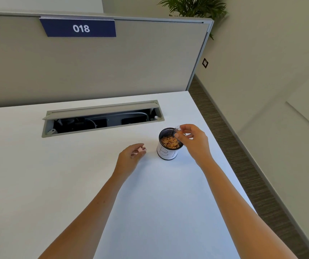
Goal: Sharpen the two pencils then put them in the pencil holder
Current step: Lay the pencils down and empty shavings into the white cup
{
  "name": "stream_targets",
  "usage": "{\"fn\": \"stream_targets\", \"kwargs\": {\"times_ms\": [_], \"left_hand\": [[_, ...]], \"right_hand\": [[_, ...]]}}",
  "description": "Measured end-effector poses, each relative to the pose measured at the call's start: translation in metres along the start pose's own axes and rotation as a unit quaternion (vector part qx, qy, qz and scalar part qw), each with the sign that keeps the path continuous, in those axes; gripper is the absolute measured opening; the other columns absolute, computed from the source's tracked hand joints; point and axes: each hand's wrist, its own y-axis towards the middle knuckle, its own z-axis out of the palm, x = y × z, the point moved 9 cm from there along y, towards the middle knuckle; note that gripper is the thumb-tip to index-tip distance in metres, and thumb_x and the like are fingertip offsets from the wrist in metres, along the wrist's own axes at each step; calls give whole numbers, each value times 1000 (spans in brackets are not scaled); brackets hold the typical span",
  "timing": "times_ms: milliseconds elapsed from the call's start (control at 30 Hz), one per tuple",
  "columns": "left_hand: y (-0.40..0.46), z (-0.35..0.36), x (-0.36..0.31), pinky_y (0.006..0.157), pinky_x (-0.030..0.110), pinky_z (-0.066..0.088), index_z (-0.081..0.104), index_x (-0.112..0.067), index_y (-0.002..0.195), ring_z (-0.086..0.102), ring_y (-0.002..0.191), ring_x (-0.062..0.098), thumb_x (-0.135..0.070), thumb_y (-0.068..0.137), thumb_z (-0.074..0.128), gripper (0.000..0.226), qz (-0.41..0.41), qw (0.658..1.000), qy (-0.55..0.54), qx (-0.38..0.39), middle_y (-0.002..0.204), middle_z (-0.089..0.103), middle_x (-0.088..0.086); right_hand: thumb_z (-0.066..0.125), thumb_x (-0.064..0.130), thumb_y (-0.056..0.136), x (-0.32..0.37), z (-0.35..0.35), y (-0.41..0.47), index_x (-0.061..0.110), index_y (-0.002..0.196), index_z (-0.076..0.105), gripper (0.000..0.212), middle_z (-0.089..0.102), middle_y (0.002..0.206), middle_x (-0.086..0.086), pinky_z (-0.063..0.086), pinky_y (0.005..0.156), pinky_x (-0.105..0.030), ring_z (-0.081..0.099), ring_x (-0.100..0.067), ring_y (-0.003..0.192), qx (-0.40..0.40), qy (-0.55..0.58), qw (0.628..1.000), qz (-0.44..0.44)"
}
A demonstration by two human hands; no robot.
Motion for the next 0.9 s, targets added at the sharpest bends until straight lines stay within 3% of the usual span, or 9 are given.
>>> {"fn": "stream_targets", "kwargs": {"times_ms": [100, 200, 267, 467, 567, 667, 767, 900], "left_hand": [[-4, 3, 2, 82, 4, 47, 69, -5, 112, 65, 97, 18, -2, 87, 69, 24, 55, 995, 83, -10, 112, 64, 8], [-6, 5, 4, 87, 28, 56, 70, -8, 101, 63, 93, 21, -3, 85, 71, 16, 88, 987, 133, -19, 102, 61, 3], [-8, 5, 7, 88, 41, 52, 69, -12, 97, 61, 92, 19, -5, 83, 72, 15, 93, 982, 161, -35, 97, 65, -1], [-9, 6, 23, 91, 35, 25, 53, -28, 128, 47, 114, 15, -29, 88, 69, 43, 42, 977, 201, -57, 111, 70, -16], [-10, 6, 25, 93, 35, 24, 46, -26, 137, 48, 122, 22, -28, 87, 71, 56, 41, 977, 201, -53, 116, 68, -13], [-14, 3, 28, 99, 41, 34, 42, -16, 142, 50, 125, 26, -30, 83, 75, 68, 46, 970, 235, -51, 129, 61, -1], [-25, 3, 32, 102, 48, 43, 44, -3, 141, 50, 132, 33, -51, 89, 53, 72, 86, 918, 384, -52, 141, 54, 13], [-33, 8, 43, 110, 49, 36, 44, -1, 143, 39, 142, 33, -61, 96, 18, 81, 87, 874, 478, -28, 153, 41, 15]], "right_hand": [[74, 24, 81, 2, 3, 1, 20, 108, 65, 28, 66, 95, 8, 43, 65, -5, 55, -1, 78, -2, 1, 1000, -5], [74, 24, 81, 3, 5, 1, 21, 108, 64, 28, 66, 96, 8, 43, 65, -5, 56, -3, 79, -1, -3, 1000, -11], [74, 23, 81, 4, 6, 1, 20, 108, 64, 28, 67, 97, 7, 43, 66, -5, 56, -3, 79, -3, -1, 1000, -14], [74, 23, 82, 5, 8, 2, 20, 109, 65, 29, 66, 95, 9, 46, 72, -13, 57, -4, 81, -2, 1, 1000, -15], [74, 23, 82, 4, 7, 2, 19, 110, 65, 30, 68, 100, 5, 49, 79, -18, 61, -9, 93, -7, 5, 1000, -19], [72, 24, 83, 4, 5, 3, 20, 113, 65, 31, 64, 103, 4, 45, 73, -6, 59, -6, 88, -12, -6, 1000, -22], [71, 26, 84, 4, 5, 4, 19, 117, 65, 34, 53, 107, 0, 40, 69, -3, 54, -7, 86, -11, -54, 998, -24], [67, 27, 87, 7, 9, 2, 14, 120, 63, 35, 50, 106, -2, 38, 70, -9, 53, -11, 88, 5, -126, 991, -40]]}}
